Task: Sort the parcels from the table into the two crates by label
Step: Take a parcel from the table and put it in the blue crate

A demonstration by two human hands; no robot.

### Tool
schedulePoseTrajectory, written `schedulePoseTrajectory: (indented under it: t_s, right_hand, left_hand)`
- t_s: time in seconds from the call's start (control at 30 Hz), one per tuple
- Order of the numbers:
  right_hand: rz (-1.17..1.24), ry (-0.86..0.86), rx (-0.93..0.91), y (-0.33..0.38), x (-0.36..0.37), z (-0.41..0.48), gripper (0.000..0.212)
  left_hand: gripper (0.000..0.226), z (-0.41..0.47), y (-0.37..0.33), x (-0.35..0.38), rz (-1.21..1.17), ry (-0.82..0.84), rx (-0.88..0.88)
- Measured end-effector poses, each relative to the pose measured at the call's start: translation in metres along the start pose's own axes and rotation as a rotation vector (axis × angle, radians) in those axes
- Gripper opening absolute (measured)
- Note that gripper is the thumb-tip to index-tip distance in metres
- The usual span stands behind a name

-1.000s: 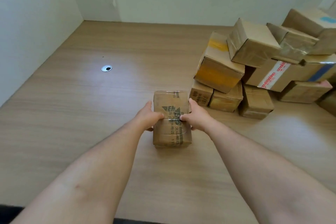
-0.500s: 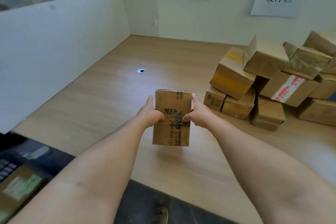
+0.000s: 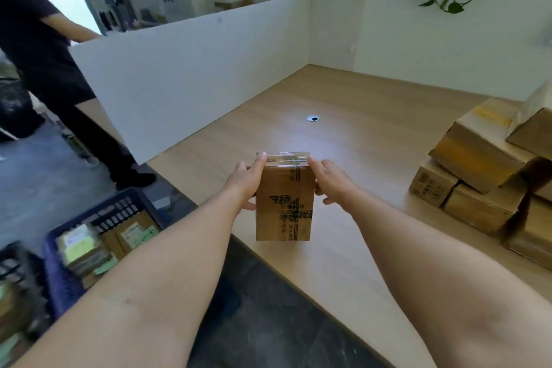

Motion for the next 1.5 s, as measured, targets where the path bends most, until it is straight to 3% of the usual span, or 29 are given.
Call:
schedulePoseTrajectory:
  t_s: [0.17,0.23,0.37,0.47,0.63,0.87,1.03,1.23,1.3,1.43,1.5]
  right_hand:
    - [-0.04,0.026,-0.022,0.032,0.028,0.001,0.037]
    - [-0.039,0.058,-0.022,0.043,0.046,0.0,0.027]
    - [-0.04,0.159,-0.023,0.069,0.094,-0.007,0.066]
    - [-0.113,0.24,-0.051,0.091,0.138,-0.015,0.081]
    - [-0.183,0.363,-0.096,0.125,0.215,-0.026,0.09]
    - [-0.198,0.463,-0.129,0.169,0.317,-0.046,0.062]
    - [-0.302,0.466,-0.201,0.204,0.391,-0.061,0.046]
    - [-0.375,0.452,-0.343,0.243,0.479,-0.091,0.02]
    - [-0.366,0.478,-0.373,0.252,0.505,-0.101,0.026]
    - [-0.435,0.576,-0.469,0.27,0.554,-0.121,0.07]
    - [-0.491,0.602,-0.517,0.278,0.574,-0.127,0.08]
  left_hand:
    - [0.036,-0.004,0.023,-0.045,-0.035,-0.103,-0.038]
    - [0.036,-0.006,0.035,-0.063,-0.063,-0.126,-0.059]
    - [0.062,-0.017,0.055,-0.105,-0.117,-0.136,-0.09]
    - [0.08,-0.028,0.076,-0.141,-0.112,-0.101,-0.11]
    - [0.076,-0.045,0.115,-0.21,-0.02,-0.098,-0.115]
    - [0.057,-0.068,0.177,-0.301,-0.084,-0.179,-0.134]
    - [0.021,-0.085,0.227,-0.366,-0.162,-0.264,-0.165]
    - [0.021,-0.12,0.289,-0.437,-0.192,-0.388,-0.218]
    - [0.029,-0.13,0.31,-0.457,-0.194,-0.413,-0.235]
    - [0.086,-0.148,0.34,-0.487,-0.168,-0.436,-0.223]
    - [0.095,-0.156,0.351,-0.498,-0.152,-0.459,-0.219]
Point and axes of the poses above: each hand's wrist, its own z-axis towards the middle knuckle, its own x-axis out of the palm, y = z × x, the point moved 7 cm from there along z, towards the middle knuckle, and after that the axes turned 1 degree about x, right-handed, at the moved point
